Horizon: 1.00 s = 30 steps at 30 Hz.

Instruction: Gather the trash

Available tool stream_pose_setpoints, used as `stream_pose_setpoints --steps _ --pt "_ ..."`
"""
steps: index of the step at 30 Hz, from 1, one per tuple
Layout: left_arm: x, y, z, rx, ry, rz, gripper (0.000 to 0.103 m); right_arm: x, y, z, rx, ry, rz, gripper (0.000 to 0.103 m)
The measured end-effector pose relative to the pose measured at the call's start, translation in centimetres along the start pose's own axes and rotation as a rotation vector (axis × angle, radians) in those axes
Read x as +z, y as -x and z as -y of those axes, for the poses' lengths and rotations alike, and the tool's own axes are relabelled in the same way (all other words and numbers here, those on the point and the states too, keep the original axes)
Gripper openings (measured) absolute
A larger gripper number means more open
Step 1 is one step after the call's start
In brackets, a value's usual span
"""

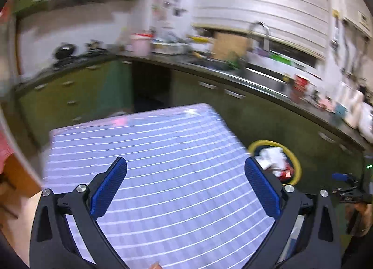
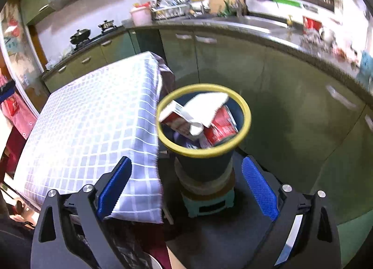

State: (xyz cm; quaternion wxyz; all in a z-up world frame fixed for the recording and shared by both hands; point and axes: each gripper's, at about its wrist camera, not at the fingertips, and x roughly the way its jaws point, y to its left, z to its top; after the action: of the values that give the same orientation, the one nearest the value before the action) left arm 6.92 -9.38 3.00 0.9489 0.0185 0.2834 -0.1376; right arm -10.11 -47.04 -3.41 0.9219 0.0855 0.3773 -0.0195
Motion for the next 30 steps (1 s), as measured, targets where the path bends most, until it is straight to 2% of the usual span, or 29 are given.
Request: stream_pose_setpoints --steps 5,9,11,14,20,30 --pt "-3.1 4.4 -4.7 0.065 0.089 0.042 0.096 0.9 2.6 -4.8 0.043 0.086 0.086 0.098" --pt "-5.7 7.1 -7.1 0.146 0.137 0.051 0.096 1.4 4.7 -7.9 -0.006 0.151 0.152 0.098" --pt "-6.5 7.8 -7.3 0.171 0.132 0.048 0.096 1.5 5.3 -8.7 -0.024 0.16 0.171 0.098" --pt "-7.4 8.9 -7.0 0.193 0.11 0.077 0.096 1.3 6.2 -9.6 0.012 0.155 0.195 0.098" --pt "-7.5 9.9 -5.3 0.181 0.061 0.141 0.096 0.0 7.4 -11.1 0.015 0.14 0.218 0.098" --pt "-8.2 11.0 -4.6 0.202 0.053 0.136 0.096 -1.0 7.5 -11.5 0.001 0.146 0.234 0.098"
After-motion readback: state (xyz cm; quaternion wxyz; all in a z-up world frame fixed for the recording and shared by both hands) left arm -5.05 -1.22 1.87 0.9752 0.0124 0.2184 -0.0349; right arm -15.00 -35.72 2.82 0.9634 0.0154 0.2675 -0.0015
